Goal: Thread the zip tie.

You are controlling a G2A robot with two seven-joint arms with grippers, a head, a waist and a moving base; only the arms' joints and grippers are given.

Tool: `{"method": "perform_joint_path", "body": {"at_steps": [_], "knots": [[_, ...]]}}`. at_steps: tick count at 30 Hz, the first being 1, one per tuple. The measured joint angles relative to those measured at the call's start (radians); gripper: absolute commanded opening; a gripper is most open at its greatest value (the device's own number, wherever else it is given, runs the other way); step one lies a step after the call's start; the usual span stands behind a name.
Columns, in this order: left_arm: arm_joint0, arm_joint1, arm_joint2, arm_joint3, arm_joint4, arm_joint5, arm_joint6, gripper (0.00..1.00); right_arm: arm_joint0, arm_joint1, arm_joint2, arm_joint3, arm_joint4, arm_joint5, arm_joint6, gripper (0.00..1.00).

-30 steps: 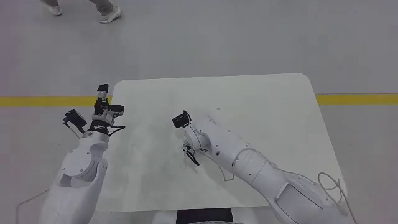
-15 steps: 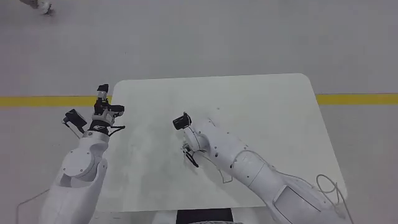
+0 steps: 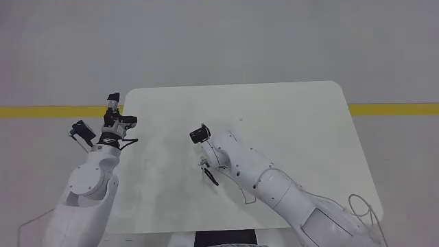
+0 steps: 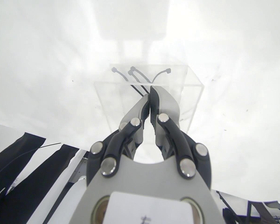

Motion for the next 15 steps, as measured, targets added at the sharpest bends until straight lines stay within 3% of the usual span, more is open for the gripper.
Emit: {"method": "perform_joint_path", "body": {"at_steps": [7,15], "knots": [[0.0,0.0,0.0,0.0,0.0,0.0,0.0,1.0,-0.049,0.023,0.037,-0.086,-0.016,-0.008,0.008,0.0],[0.0,0.0,0.0,0.0,0.0,0.0,0.0,1.0,-0.102,0.072,0.093,-0.19,0.053,-0.069,0.008,0.0]]}}
